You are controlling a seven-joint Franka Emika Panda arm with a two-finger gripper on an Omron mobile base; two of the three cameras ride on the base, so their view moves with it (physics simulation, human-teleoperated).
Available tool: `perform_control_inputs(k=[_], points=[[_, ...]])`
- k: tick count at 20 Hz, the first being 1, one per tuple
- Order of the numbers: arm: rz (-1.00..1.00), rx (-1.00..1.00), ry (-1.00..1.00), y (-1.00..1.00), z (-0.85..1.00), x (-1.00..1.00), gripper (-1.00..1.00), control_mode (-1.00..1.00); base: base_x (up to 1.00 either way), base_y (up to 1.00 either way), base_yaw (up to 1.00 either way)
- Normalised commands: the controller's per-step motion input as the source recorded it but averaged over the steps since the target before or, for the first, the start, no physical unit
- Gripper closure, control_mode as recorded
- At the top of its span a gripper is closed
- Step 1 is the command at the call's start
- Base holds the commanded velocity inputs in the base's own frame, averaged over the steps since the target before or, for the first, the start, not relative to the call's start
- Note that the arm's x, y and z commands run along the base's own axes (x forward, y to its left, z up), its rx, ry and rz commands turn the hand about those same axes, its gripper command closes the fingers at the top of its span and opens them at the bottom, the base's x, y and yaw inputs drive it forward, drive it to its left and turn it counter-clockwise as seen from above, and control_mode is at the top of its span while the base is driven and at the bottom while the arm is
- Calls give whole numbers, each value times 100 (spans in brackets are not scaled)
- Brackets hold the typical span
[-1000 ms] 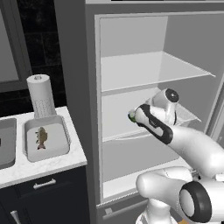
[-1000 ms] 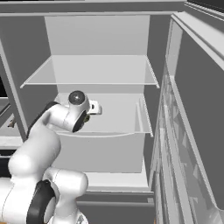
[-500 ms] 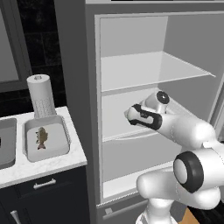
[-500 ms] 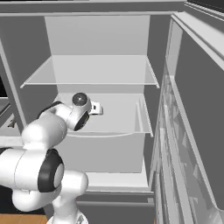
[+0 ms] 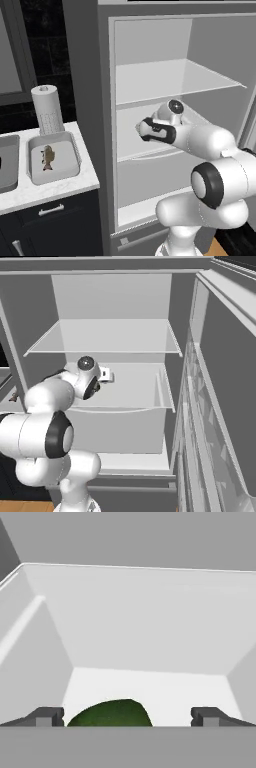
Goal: Place one avocado and one fish in each tupperware on the nearby counter, to pack two identical lunches.
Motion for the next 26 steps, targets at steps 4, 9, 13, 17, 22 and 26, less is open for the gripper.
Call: perform_control_inputs(k=[4, 9, 13, 17, 22, 26], points=[[-1, -10, 0, 0, -63, -33, -100, -100, 0, 0, 0], [-4, -1, -1, 0, -39, -34, -100, -100, 0, 0, 0], [-5, 0, 0, 0, -29, -13, 100, -100, 0, 0, 0], [-3, 0, -6, 0, -14, 0, 100, -100, 0, 0, 0], [-8, 0, -6, -7, -11, -36, 100, -100, 0, 0, 0], [-19, 1, -3, -37, -7, -100, 100, -100, 0, 0, 0]])
